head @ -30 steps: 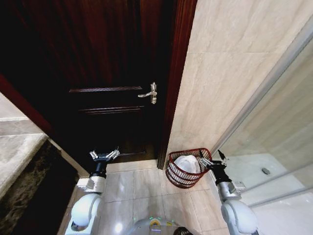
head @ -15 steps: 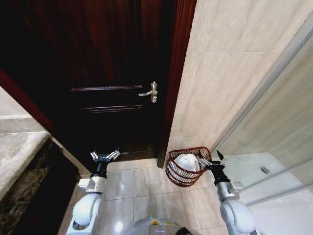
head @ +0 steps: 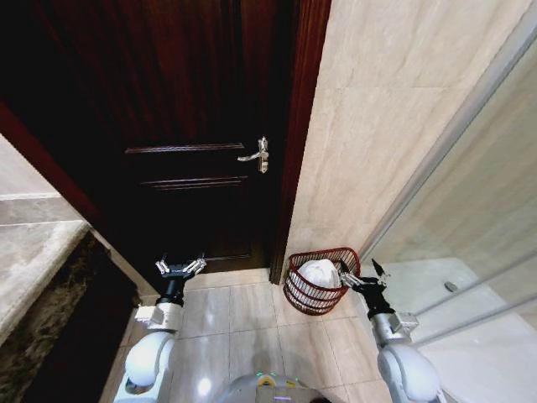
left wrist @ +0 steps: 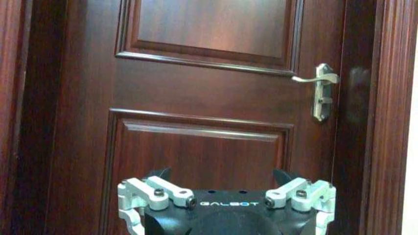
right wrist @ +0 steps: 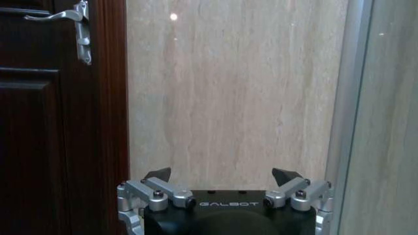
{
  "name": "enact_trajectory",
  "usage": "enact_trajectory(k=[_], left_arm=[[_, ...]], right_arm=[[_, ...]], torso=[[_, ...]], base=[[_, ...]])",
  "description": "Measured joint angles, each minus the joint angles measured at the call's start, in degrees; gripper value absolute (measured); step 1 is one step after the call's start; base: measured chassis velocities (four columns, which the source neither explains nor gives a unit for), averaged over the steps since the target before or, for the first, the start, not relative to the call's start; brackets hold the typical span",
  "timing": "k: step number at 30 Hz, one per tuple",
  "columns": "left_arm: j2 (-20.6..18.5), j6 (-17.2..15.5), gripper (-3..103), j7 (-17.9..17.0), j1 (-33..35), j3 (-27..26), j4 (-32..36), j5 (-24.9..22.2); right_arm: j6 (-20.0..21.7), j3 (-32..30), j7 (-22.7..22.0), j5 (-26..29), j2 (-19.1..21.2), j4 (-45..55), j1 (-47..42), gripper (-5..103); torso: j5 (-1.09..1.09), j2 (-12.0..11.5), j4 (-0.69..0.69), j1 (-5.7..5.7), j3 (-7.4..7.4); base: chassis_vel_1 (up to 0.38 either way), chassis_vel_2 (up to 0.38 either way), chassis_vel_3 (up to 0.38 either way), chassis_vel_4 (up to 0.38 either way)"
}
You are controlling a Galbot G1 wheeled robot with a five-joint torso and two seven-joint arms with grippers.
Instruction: Discard the used towel into the hamper.
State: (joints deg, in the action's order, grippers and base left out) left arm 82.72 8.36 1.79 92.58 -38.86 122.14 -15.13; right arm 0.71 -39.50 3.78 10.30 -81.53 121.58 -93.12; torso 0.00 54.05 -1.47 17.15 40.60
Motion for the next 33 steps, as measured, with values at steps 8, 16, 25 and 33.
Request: enact_trajectory(k=[8,16,25,33], left_arm=[[0.05,0.19,100,0.10,0.29,0.05,0.00,0.07],[0.14,-0.22,100,0.54,0.67,0.11,0.36,1.20],[0.19,0.41,100,0.56,0.81,-0.07,0.09,1.24],[0.29,0.60,100,0.58,0.75,-0.04,-0.20,1.26]], right_arm=[[-0.75,-0.01,0.17,0.06,-0.32,-0.08,-0.84,100],[-1.18,-0.23,0.17,0.24,-0.31,-0.05,-1.14,100],[-1.37,-0.01,0.13,0.30,-0.34,-0.12,-1.11,100],[-2.02,0.24,0.17,0.26,-0.52,-0.67,-1.01,100]], torso=[[0.00,0.00,0.00,0.00,0.00],[0.00,-0.64,0.02,-0.29,-0.34],[0.00,-2.07,0.04,-0.96,-1.11],[0.00,-3.91,0.04,-1.79,-2.13]], base=[[0.027,-0.039,-0.017,0.021],[0.030,-0.044,-0.034,0.033],[0.008,-0.011,-0.004,0.011],[0.000,0.000,0.000,0.000]])
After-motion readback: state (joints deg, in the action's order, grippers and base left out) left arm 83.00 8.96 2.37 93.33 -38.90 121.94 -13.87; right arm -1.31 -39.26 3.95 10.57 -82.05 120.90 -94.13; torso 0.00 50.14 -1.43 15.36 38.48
